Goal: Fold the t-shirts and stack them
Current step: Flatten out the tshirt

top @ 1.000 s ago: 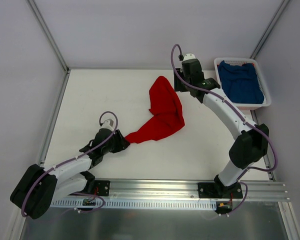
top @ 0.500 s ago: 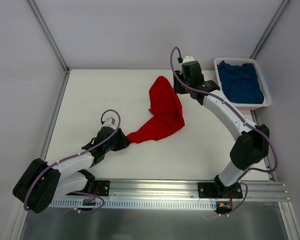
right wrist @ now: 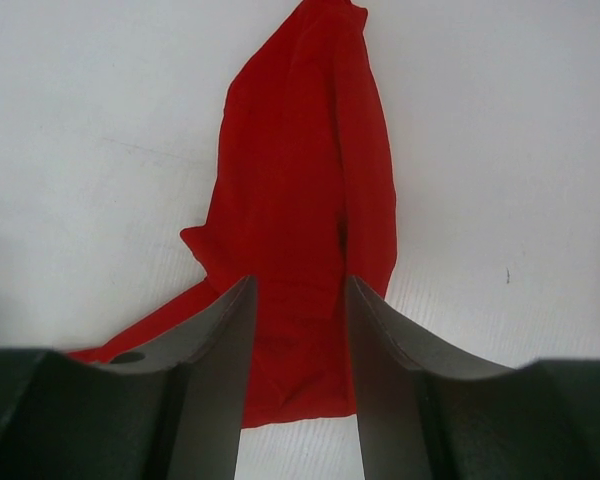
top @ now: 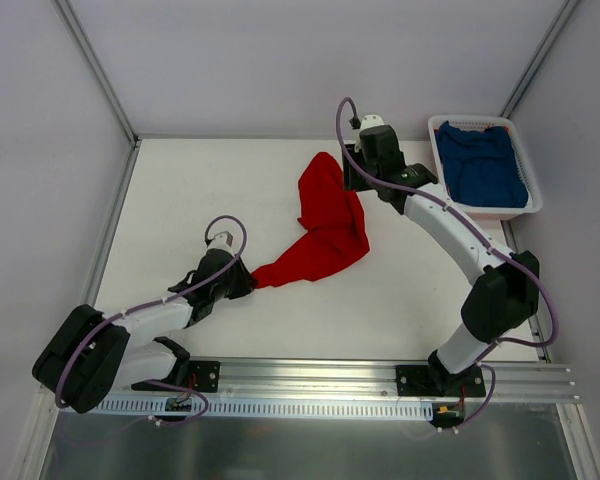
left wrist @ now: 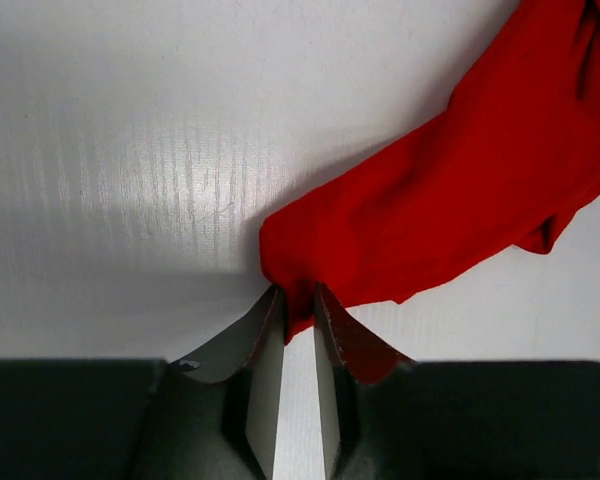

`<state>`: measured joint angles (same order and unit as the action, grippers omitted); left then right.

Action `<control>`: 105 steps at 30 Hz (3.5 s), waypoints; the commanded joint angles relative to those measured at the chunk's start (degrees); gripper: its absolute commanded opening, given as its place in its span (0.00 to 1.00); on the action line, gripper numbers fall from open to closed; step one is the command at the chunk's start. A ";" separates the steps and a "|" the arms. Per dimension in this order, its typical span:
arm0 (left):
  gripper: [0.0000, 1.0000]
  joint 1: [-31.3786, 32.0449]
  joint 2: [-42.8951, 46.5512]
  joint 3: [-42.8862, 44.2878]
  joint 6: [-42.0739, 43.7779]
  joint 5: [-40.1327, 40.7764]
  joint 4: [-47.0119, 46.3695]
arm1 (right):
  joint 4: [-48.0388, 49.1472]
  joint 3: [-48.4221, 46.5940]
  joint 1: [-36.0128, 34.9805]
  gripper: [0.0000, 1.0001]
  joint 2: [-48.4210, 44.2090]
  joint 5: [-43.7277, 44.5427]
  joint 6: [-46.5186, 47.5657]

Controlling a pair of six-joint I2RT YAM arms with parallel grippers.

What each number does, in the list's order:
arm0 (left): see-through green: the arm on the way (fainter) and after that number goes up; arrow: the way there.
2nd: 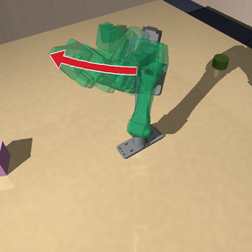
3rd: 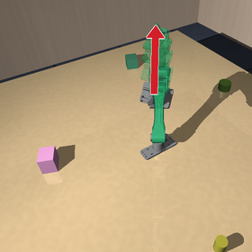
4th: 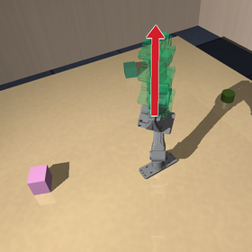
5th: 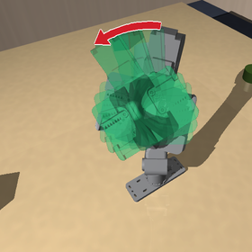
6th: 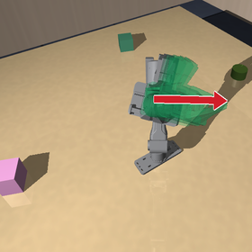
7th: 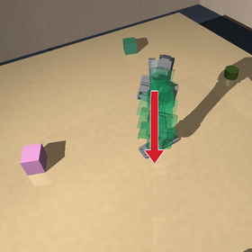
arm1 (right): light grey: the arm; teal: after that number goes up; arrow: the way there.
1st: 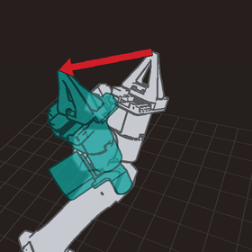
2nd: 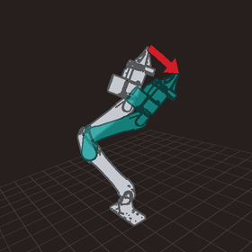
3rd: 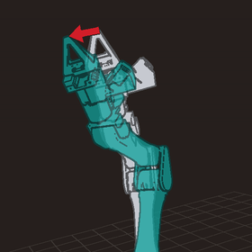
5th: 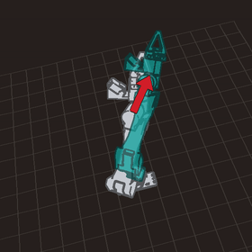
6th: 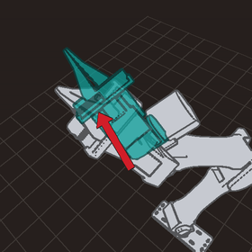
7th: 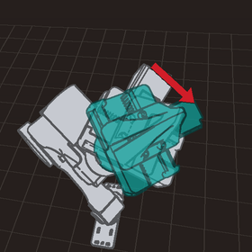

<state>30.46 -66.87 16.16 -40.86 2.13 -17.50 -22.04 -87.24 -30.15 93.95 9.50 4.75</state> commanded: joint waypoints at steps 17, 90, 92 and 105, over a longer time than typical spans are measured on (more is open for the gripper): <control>0.00 0.83 -2.56 5.54 2.45 1.47 1.85 | 2.36 5.59 -4.03 0.42 2.11 -0.45 -1.68; 0.00 0.83 -2.21 6.76 4.03 1.91 3.24 | 1.04 -7.59 -12.65 0.00 24.00 4.83 28.56; 0.00 0.83 -1.25 8.26 5.44 2.70 4.92 | 0.86 -7.85 -12.65 0.00 22.69 5.35 28.21; 0.00 0.74 8.33 29.88 15.28 8.15 20.92 | -6.16 -16.20 -12.65 0.00 6.26 12.21 28.03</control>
<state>30.81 -60.69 42.19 -29.41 7.40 -1.45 -25.91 -99.42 -42.78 107.72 18.15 33.06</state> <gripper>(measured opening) 0.009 0.029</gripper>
